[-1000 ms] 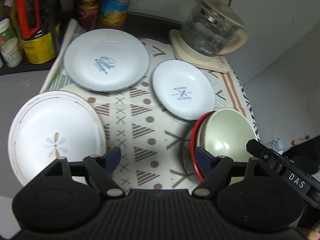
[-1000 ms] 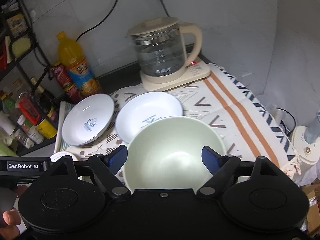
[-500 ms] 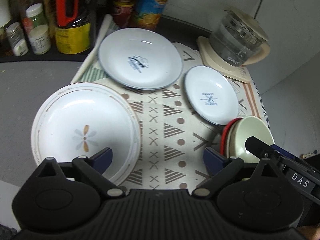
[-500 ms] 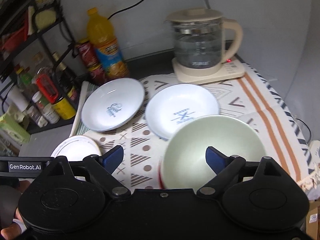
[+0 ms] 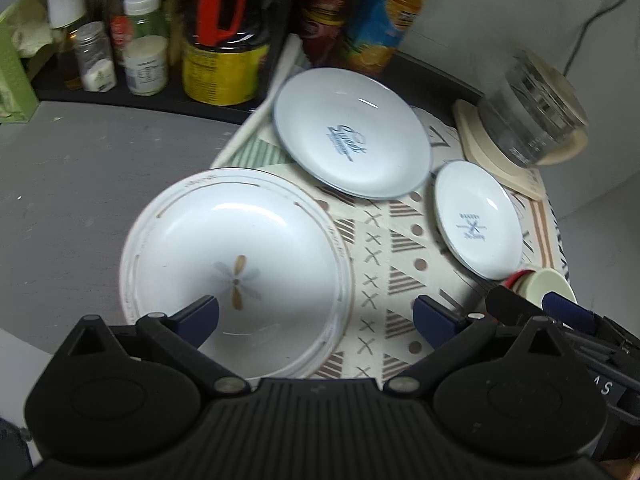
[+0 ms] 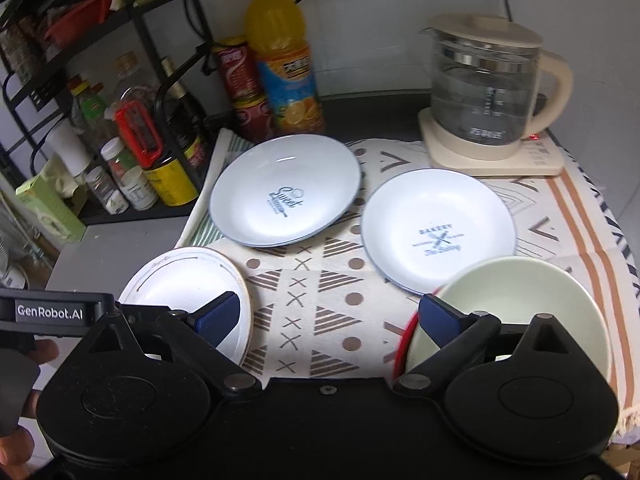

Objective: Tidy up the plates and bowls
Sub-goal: 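Move both grippers away from the bowl stack toward the white plates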

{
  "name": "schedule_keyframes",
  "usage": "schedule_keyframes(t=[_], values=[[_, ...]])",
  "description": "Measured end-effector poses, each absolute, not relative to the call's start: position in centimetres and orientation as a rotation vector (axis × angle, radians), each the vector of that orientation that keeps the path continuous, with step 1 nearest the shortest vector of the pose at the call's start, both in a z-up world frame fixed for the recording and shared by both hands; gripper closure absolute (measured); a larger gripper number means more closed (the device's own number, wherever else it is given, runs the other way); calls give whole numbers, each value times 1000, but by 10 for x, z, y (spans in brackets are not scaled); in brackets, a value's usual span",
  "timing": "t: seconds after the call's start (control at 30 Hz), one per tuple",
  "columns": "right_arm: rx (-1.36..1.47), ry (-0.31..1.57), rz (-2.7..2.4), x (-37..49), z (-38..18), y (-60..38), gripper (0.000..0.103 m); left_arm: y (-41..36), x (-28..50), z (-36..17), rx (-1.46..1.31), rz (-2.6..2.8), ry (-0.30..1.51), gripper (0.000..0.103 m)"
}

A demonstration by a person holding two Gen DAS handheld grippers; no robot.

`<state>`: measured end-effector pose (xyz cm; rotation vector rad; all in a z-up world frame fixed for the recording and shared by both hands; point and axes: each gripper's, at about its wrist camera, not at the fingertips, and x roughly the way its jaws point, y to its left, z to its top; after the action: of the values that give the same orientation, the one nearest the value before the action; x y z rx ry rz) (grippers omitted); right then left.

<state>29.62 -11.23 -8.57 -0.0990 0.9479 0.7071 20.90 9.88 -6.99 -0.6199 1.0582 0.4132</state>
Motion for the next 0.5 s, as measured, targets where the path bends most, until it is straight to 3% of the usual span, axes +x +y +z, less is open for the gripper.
schedule_keyframes(t=[0.5], values=[[-247, 943, 860, 309, -90, -73, 3, 132, 196, -76, -711, 580, 1044, 1]])
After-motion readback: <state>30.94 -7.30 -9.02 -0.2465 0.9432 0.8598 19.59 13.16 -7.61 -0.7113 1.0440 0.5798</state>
